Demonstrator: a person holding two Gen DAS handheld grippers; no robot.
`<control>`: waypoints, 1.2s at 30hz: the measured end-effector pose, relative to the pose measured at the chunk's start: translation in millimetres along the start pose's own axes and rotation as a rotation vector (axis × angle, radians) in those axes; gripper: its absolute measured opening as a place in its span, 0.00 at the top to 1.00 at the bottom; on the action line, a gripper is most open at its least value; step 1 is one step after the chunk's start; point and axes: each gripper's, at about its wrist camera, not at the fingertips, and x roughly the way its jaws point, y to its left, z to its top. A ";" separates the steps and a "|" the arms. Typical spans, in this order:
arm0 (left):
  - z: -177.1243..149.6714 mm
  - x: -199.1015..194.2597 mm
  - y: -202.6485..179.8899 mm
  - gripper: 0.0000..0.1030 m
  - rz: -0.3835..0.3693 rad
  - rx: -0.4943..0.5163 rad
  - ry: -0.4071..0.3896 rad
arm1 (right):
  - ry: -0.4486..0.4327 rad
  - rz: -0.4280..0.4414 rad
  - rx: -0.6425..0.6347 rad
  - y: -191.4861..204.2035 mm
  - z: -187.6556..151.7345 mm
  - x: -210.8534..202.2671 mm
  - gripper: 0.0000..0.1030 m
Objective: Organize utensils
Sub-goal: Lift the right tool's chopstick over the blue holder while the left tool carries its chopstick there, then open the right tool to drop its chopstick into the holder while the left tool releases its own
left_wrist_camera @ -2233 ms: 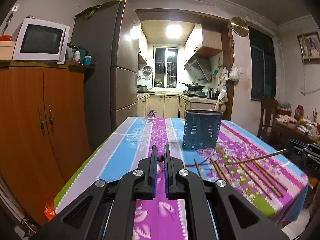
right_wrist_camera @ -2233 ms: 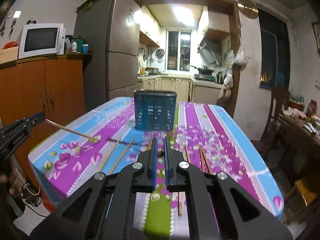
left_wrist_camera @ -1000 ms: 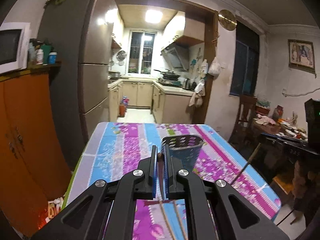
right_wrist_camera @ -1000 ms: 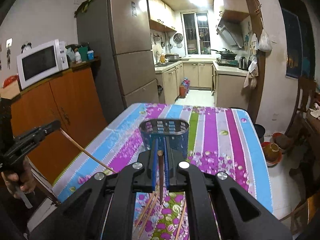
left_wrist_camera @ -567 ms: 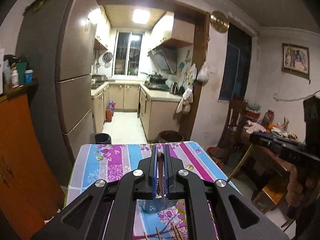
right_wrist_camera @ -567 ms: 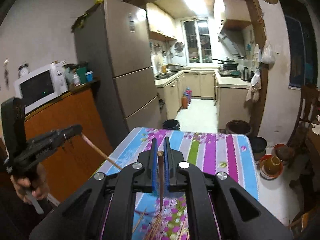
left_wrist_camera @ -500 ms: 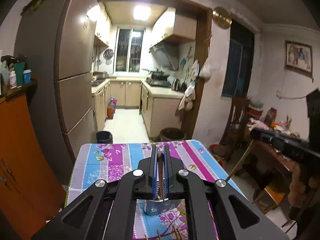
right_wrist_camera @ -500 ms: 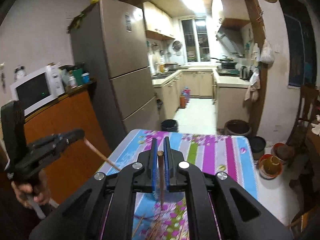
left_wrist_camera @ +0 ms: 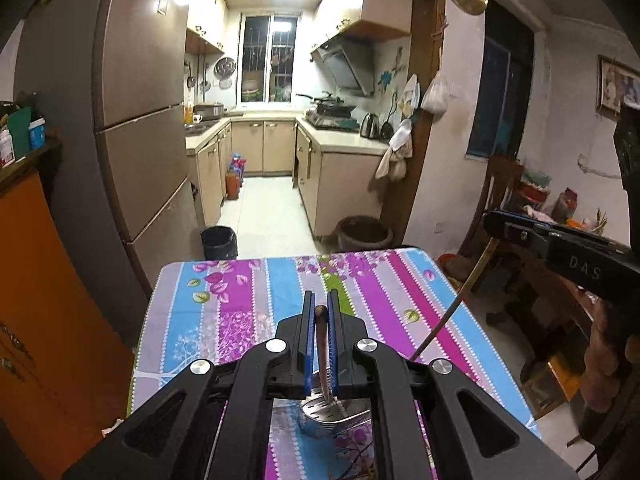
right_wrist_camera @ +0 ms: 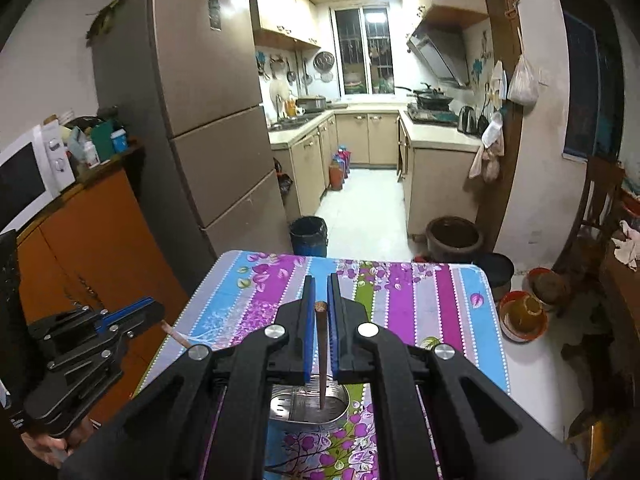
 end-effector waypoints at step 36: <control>-22.0 12.3 36.4 0.92 0.050 -0.071 0.026 | 0.085 0.004 -0.006 -10.1 -25.4 17.4 0.78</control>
